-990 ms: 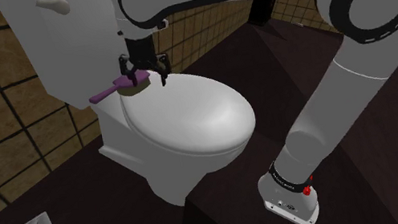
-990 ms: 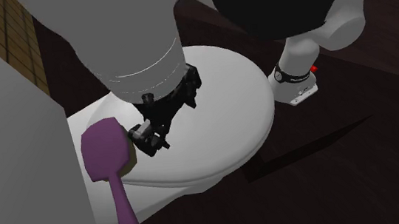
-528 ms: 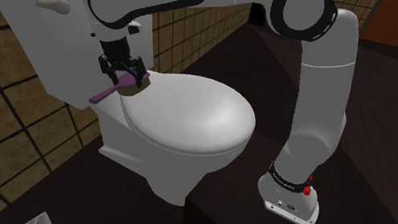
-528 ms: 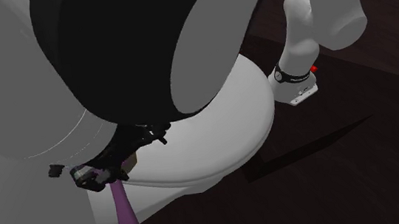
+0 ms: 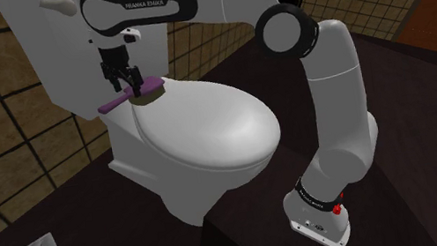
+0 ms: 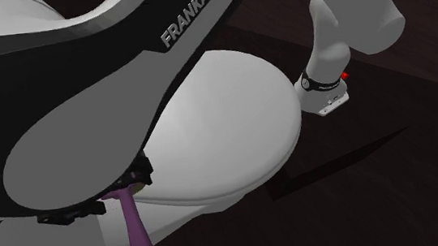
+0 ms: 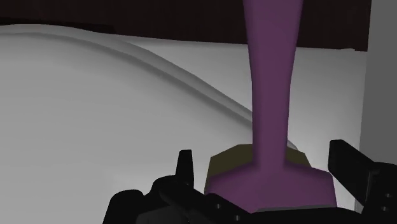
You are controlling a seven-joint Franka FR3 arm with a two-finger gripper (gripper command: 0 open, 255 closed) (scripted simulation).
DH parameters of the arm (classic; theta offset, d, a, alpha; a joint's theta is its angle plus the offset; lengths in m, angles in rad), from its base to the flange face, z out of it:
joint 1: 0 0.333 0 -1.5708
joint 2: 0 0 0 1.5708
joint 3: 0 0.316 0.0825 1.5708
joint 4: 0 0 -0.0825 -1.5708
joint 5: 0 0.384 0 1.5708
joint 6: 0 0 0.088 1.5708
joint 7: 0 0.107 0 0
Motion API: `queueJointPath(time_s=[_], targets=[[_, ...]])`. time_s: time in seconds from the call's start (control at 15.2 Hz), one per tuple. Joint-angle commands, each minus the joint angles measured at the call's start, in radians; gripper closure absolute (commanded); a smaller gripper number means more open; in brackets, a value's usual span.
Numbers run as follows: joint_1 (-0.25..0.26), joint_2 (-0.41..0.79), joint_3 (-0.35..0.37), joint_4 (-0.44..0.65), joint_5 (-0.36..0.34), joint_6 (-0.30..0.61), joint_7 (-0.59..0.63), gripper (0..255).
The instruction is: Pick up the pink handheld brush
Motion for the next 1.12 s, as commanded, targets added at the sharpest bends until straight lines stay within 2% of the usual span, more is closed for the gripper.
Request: queueJointPath(time_s=[0.0, 0.33, 0.4, 0.92, 0.99, 1.06], targets=[[0.002, 0.025, -0.004, -0.006, -0.002, 0.022, 0.007, 0], [0.000, 0.031, -0.009, -0.044, -0.003, 0.066, 0.010, 0], [-0.006, 0.022, -0.009, -0.057, -0.001, 0.070, 0.007, 255], [0.016, 0.078, -0.017, 0.045, -0.014, 0.026, 0.000, 255], [-0.001, 0.031, -0.007, -0.044, -0.004, 0.066, 0.010, 255], [-0.001, 0.029, -0.006, -0.034, -0.004, 0.054, 0.009, 255]])
